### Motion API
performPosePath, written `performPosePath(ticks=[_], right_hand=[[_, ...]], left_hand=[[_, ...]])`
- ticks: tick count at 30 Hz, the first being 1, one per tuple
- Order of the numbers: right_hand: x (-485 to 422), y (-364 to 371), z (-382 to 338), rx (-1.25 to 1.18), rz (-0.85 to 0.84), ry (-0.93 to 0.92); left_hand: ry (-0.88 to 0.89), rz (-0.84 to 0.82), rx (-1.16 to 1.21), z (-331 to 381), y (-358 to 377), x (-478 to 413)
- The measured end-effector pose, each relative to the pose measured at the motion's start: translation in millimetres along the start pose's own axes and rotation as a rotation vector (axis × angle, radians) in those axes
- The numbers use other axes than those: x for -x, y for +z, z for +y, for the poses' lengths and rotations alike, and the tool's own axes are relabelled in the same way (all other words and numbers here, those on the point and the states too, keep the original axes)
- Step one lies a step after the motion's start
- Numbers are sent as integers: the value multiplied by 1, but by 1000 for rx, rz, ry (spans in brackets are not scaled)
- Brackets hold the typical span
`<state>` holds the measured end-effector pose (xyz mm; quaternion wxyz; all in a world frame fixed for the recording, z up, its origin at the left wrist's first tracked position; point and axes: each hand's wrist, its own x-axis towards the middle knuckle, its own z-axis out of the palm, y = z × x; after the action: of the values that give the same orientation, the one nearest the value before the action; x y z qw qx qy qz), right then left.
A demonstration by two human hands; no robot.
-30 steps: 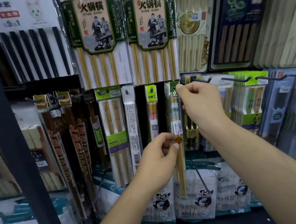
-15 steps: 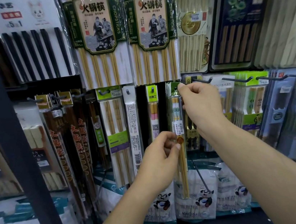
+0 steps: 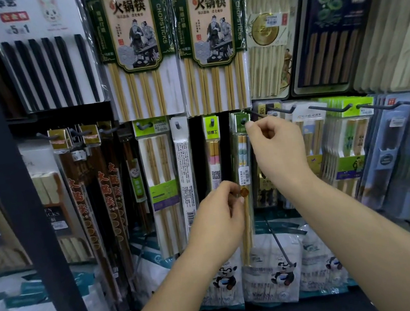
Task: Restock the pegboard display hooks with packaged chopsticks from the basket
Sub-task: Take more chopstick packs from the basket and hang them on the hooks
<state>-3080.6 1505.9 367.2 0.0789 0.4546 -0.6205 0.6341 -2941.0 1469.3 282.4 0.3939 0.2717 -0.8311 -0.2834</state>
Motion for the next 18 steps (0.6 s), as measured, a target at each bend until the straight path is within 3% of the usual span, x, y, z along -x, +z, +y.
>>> performPosePath(ticks=[2, 5, 9, 13, 18], right_hand=[[7, -3, 6, -48, -19, -11], [18, -11, 21, -65, -51, -12], [28, -14, 42, -67, -188, 56], [37, -8, 53, -181, -430, 107], [41, 5, 62, -275, -518, 156]], left_hand=[[126, 50, -310, 4, -5, 1], [176, 123, -394, 15, -11, 0], [112, 144, -238, 27, -8, -11], [-99, 51, -66, 29, 7, -28], [-245, -18, 535, 33, 30, -46]])
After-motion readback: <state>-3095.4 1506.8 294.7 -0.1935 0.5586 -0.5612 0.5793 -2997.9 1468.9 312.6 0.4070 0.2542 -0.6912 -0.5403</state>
